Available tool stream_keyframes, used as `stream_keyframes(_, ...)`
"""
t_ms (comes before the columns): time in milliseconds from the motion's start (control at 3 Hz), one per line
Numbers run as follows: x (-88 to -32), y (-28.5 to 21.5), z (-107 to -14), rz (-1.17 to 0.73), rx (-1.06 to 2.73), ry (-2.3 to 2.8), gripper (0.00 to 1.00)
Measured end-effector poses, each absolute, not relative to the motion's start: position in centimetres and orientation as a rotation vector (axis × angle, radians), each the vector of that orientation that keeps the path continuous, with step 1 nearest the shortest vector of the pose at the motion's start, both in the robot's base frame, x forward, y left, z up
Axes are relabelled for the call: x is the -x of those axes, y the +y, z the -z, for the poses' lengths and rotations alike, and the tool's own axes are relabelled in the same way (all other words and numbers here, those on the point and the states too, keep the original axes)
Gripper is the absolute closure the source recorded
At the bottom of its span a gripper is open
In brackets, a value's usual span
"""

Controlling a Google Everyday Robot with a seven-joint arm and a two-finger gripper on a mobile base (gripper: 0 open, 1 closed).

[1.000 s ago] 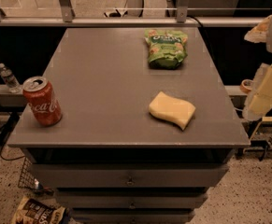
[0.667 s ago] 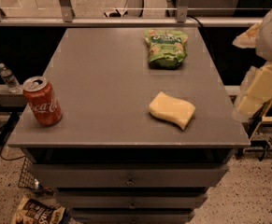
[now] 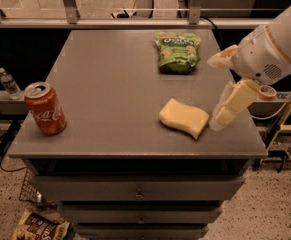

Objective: Move sponge near green rice chip bag

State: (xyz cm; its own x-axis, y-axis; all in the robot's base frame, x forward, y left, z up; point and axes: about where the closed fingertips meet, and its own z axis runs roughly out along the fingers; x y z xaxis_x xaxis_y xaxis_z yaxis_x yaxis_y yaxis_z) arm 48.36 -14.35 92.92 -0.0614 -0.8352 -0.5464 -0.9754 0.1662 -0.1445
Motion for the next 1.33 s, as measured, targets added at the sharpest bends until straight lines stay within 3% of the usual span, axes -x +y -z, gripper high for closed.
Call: stream_keyframes(1333, -50.2, -13.1, -84.0, -0.373, 1.765, 2.051, 0.00)
